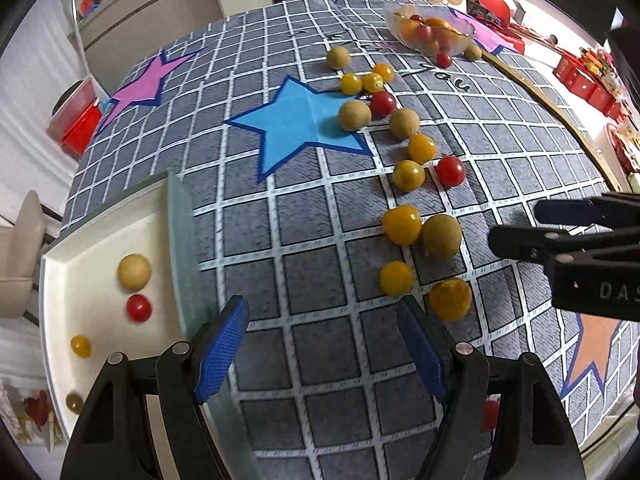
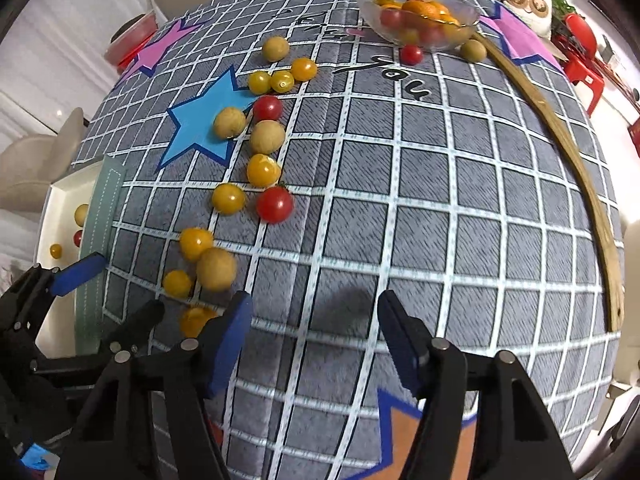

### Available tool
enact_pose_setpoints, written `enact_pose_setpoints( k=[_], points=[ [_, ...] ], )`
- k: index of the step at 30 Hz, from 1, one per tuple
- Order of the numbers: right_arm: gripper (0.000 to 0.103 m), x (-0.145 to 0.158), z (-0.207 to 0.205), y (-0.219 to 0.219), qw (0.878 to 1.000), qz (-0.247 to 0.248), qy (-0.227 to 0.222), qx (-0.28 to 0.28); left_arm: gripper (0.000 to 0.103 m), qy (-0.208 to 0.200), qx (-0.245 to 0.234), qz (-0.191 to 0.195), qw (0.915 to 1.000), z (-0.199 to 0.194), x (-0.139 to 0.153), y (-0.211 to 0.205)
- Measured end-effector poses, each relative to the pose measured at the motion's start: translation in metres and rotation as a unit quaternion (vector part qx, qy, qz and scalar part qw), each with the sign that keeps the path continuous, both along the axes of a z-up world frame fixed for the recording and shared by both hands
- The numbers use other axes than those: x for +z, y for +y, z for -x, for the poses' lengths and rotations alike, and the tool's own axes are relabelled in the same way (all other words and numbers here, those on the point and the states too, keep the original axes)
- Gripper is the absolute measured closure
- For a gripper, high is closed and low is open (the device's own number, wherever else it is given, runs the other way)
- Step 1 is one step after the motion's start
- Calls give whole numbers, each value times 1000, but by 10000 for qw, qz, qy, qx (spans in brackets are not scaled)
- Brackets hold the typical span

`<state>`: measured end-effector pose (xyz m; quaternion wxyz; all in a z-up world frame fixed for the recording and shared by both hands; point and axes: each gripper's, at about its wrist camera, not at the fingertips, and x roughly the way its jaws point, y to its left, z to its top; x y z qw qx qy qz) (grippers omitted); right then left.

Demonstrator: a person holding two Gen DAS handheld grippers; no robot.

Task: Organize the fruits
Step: 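Grasp a red cherry tomato with the right gripper while the left grasps a yellow tomato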

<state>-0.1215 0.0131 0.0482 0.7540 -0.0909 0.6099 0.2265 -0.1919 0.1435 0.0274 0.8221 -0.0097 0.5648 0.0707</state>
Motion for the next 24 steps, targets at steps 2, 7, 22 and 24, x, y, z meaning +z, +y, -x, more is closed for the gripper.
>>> enact_pose_setpoints(
  k=[2,7,22,24],
  points=[
    [36,-3,-5,3,10000,-30,-2,62,26,10,-40,17,10000,-3,-3,-2],
    [37,-6,-17,16,9996,-110,-80,247,26,13,-117,-7,9999,-11,-9,-9],
    [64,-8,-34,45,9987,-65,-229,453,47,-14,56,199,9998,-25,-8,-10],
    [80,-9,-36,44,9989,-138,-133,433,59,8,68,362,9993,-25,-9,-9]
  ],
)
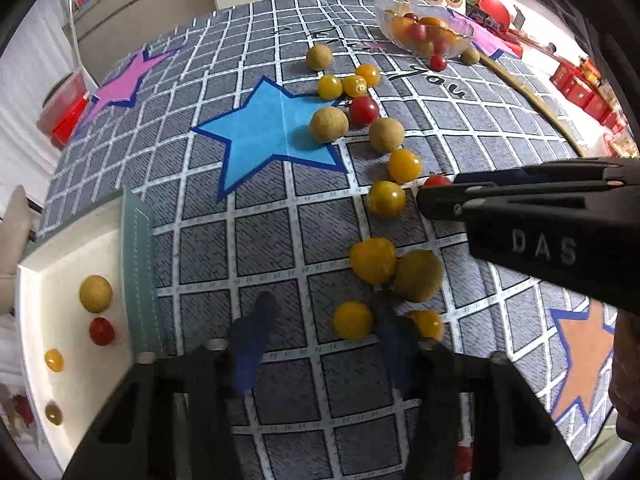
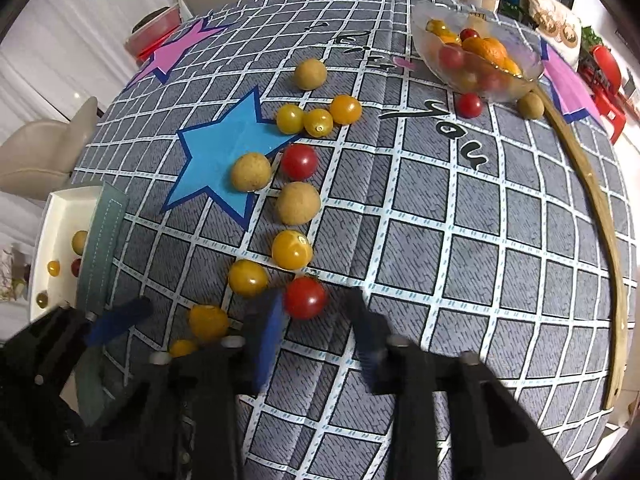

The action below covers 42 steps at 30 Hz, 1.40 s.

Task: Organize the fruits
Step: 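Grasp a red cherry tomato with the right gripper while the left grasps a yellow tomato, then carry both tomatoes to the white tray and open both grippers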

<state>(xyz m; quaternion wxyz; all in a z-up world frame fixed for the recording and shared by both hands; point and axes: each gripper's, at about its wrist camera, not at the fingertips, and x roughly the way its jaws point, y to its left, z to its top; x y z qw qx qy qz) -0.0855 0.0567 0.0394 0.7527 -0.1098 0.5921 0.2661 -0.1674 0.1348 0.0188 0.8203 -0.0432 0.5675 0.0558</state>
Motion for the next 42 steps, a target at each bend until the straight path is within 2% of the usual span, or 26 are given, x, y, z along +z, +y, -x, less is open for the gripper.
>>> enact_pose_setpoints(
  k=[1,3,4,12,17,24,34,42],
  points=[
    [81,0,-1,-2,10000,-40,68,-52,61,10,-19,9,10000,0,0,-1],
    [81,-1,-2,-7,9997,-92,140,-156,80,7,-117,47,9999,1,1,-4],
    [81,0,-3,-11,9995,-121,176,-229,83,14,-145,53,9999,1,1,-6],
    [81,6,17,-39,9973,-299,428,-515,83,98,128,517,9985,13,7,6],
    [81,10,35,-50,9959,-364,570,-593,83,60,279,599,9978,23,17,14],
    [81,21,52,-47,9959,-387,630,-523,83,-79,376,527,9979,39,37,22],
    [81,41,72,7,9969,-511,591,30,83,-173,934,224,9952,83,52,73],
    [81,46,99,83,9933,-624,622,752,83,-62,1733,33,9849,132,42,131]
  ],
)
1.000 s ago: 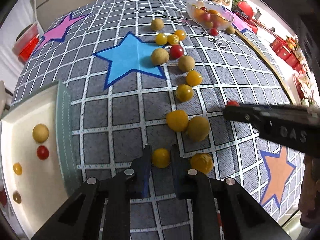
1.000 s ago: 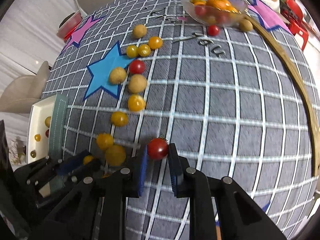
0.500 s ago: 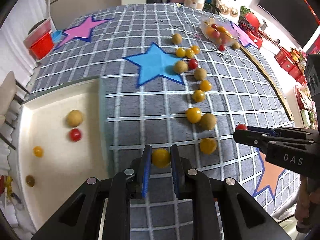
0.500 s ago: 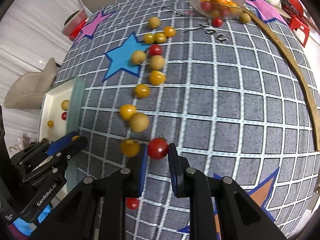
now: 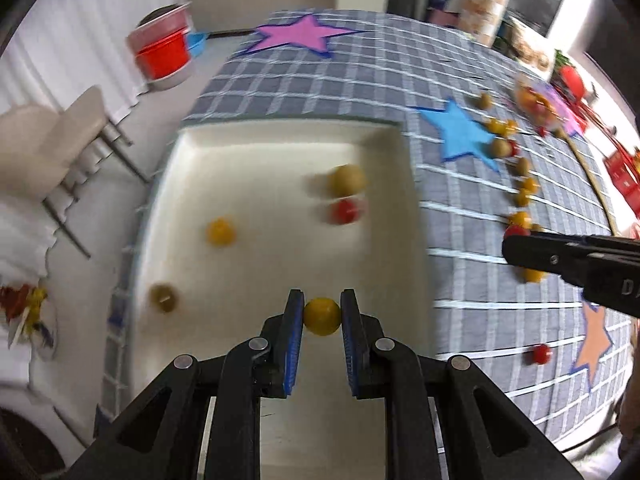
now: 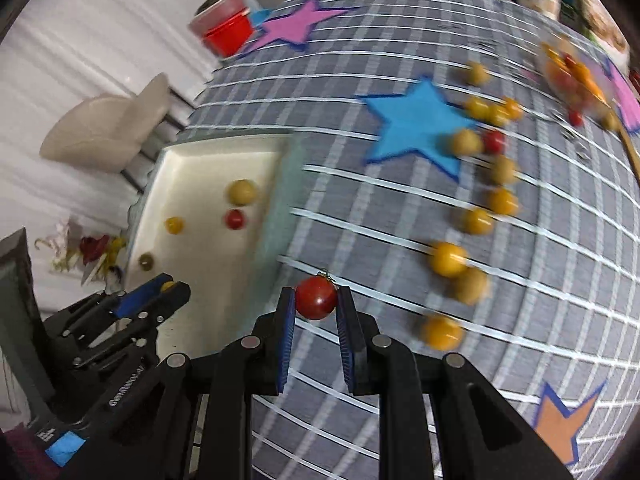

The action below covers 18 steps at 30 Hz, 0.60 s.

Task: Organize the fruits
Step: 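Carry both tomatoes to the white tray and open both grippers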

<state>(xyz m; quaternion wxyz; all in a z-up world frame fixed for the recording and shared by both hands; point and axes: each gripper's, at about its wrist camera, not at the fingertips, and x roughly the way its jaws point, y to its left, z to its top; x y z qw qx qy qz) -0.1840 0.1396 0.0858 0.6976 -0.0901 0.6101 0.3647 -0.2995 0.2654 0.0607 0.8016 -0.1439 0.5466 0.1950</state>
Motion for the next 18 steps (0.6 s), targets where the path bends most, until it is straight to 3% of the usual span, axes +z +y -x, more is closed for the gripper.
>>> enact_pose_setpoints(
  k=[8,18],
  points=[
    [81,-20,28,80,9981,-9,237,569,83,304,644,-190,9973,39,-22,41],
    [81,-49,44,132,9951,255,279,919,83,438,944,-135,9945,56,-38,58]
  ],
)
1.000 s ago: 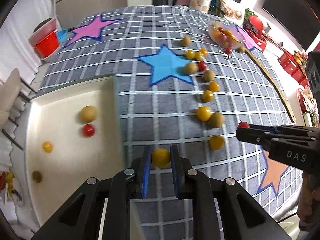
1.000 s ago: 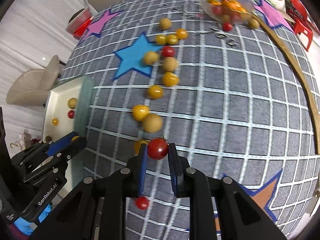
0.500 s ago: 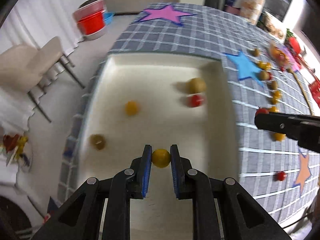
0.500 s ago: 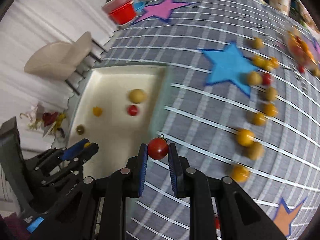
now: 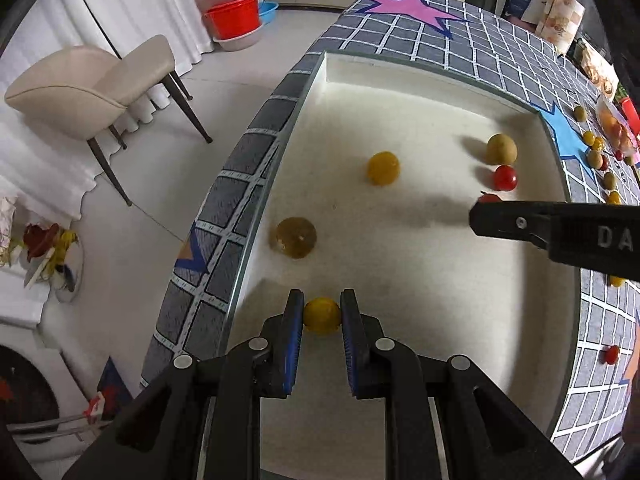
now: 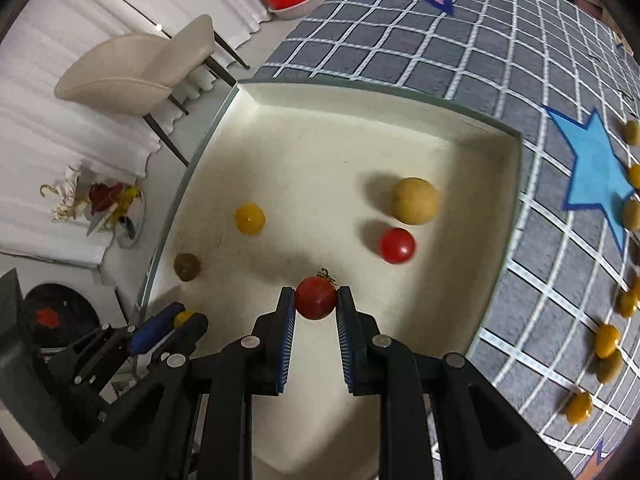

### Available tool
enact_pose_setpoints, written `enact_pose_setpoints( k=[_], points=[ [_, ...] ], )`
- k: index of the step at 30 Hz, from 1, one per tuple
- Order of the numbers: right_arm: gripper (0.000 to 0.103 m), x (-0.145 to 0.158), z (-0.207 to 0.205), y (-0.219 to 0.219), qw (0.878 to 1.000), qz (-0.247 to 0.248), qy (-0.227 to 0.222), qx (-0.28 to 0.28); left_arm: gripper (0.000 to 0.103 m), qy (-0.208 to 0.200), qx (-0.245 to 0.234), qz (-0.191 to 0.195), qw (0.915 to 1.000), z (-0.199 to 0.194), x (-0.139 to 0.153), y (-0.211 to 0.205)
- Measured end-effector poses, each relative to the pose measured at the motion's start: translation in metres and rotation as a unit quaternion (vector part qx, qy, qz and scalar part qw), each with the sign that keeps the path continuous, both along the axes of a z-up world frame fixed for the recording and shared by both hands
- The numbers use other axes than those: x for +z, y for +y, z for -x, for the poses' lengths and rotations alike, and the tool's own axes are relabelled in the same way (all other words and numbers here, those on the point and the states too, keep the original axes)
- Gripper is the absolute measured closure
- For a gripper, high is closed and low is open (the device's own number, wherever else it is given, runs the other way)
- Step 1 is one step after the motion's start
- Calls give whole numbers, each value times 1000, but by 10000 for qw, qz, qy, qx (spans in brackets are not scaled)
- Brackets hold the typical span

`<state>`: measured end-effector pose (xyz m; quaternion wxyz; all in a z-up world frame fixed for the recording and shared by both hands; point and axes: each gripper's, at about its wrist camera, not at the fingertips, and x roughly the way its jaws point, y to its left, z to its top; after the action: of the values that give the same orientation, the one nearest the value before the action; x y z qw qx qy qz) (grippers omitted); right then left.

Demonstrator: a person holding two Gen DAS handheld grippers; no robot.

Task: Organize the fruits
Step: 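Carry both tomatoes to the white tray and open both grippers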

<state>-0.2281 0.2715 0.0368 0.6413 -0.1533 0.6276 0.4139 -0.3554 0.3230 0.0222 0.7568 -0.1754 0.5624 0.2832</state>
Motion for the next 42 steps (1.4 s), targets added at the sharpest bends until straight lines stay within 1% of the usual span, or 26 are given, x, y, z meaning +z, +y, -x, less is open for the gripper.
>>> enact_pose_setpoints(
  k=[6,9,18,19,20,21,22,23,24,25,27,28,29,32,36,40,42],
  points=[
    [81,-10,0,11,9999,103,-36,26,83,0,-8,8,10000,2,-3,3],
    [80,-9,2,12,9999,107,-104,38,83,9,-37,2,10000,2,-4,3],
    [79,-9,3,15,10000,68,-61,15,82,123,-187,-190,9996,-4,-2,-6],
    [78,-9,3,14,10000,61,-38,17,82,124,-212,-192,9995,-3,-1,-6],
    [74,-9,2,15,10000,55,-18,16,81,126,-237,-192,9995,-3,-1,-6],
    [70,-8,2,15,10000,37,1,22,71,139,-253,-210,9994,-3,0,-6],
    [58,-7,2,15,10000,14,-4,31,57,152,-258,-257,9992,-2,1,-6],
    [43,-6,3,14,10000,7,-34,36,29,133,-260,-284,9992,-1,3,-6],
    [38,-5,2,14,10000,-2,-60,33,26,14,-283,-302,9991,0,6,-7],
    [35,-4,2,12,10000,-36,-74,19,26,-1,-300,-382,9988,1,9,-8],
    [32,-1,1,9,9999,-79,-60,-16,26,98,-374,-433,9983,-1,8,-9],
    [26,1,-1,7,9999,-108,-38,-60,26,138,-376,-414,9983,-2,8,-10],
    [23,4,-3,4,9998,-163,-21,-115,26,137,-381,-368,9985,-3,9,-10],
    [23,18,-8,-6,9991,-340,-54,-254,26,120,-465,-386,9981,-7,15,-14],
    [23,37,-17,-28,9977,-484,-160,-458,26,25,-704,-476,9964,-22,31,-27],
    [23,51,-34,-65,9947,-493,-278,-862,26,-133,-941,-519,9941,-44,46,-42],
    [23,57,-46,-91,9920,-474,-364,-1110,26,-216,-1054,-513,9929,-59,54,-50]
  ],
)
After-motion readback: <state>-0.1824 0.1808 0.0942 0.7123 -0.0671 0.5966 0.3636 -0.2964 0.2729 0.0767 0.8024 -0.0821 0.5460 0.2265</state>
